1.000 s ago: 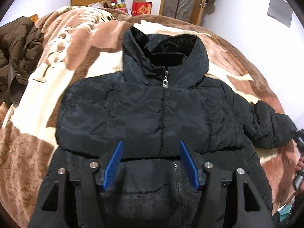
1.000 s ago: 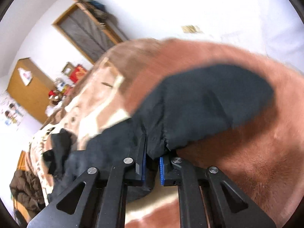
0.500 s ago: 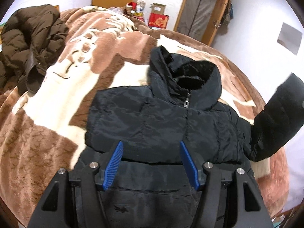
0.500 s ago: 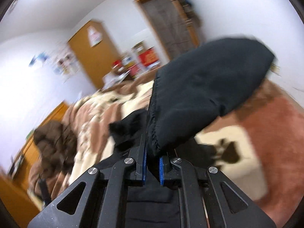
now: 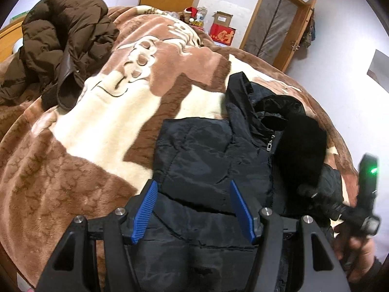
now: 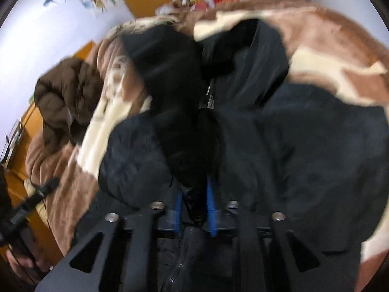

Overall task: Fold large clothes
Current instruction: 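Fold the sleeve across the jacket body with the right tool and release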

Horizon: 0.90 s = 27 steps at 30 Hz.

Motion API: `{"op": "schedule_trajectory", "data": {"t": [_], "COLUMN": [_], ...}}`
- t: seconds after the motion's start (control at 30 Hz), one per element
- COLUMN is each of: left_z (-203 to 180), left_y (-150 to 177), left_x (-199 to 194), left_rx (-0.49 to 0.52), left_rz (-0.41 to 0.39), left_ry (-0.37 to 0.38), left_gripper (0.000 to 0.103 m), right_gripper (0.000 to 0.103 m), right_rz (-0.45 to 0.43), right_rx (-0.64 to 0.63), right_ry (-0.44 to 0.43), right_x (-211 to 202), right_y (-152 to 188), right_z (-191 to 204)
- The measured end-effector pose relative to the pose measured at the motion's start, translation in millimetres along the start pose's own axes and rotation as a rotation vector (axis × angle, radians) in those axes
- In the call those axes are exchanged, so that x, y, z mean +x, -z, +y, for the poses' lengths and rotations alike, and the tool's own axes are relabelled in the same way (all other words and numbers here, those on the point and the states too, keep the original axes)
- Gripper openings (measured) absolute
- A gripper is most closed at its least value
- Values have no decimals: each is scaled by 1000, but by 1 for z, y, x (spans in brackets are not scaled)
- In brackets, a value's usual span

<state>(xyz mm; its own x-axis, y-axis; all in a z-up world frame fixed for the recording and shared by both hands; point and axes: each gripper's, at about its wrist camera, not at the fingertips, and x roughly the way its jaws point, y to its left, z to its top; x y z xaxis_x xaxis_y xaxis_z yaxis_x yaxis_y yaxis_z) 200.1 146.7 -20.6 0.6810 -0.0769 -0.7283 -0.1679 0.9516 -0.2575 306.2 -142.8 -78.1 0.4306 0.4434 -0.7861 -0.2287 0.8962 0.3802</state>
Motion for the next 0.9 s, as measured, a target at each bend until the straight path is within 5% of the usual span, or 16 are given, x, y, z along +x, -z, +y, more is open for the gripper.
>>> {"op": "schedule_trajectory", "data": {"t": [0.17, 0.37, 0.57, 0.7, 0.77, 0.9], "left_z": [-3, -48, -120, -138, -129, -106], "left_y": [-6, -22, -17, -4, 3, 11], "left_x": [-1, 5, 48, 99, 127, 154], "left_rx": [-7, 50, 176, 226, 215, 158], "left_rz": [-10, -31, 17, 67, 119, 156], "left_ry": [23, 105, 222, 141, 65, 37], "left_gripper": [64, 64, 64, 62, 48, 50], "right_gripper": [33, 49, 49, 49, 49, 49], "right_rz": [-38, -187, -265, -234, -200, -115], "right_rx": [-31, -32, 102, 193, 192, 134], "right_ry": [-60, -141, 113, 225, 248, 285], "right_x": [-20, -87, -126, -117, -98, -51], "right_y": [4, -1, 5, 6, 3, 6], "right_z": [6, -8, -99, -153, -164, -166]}}
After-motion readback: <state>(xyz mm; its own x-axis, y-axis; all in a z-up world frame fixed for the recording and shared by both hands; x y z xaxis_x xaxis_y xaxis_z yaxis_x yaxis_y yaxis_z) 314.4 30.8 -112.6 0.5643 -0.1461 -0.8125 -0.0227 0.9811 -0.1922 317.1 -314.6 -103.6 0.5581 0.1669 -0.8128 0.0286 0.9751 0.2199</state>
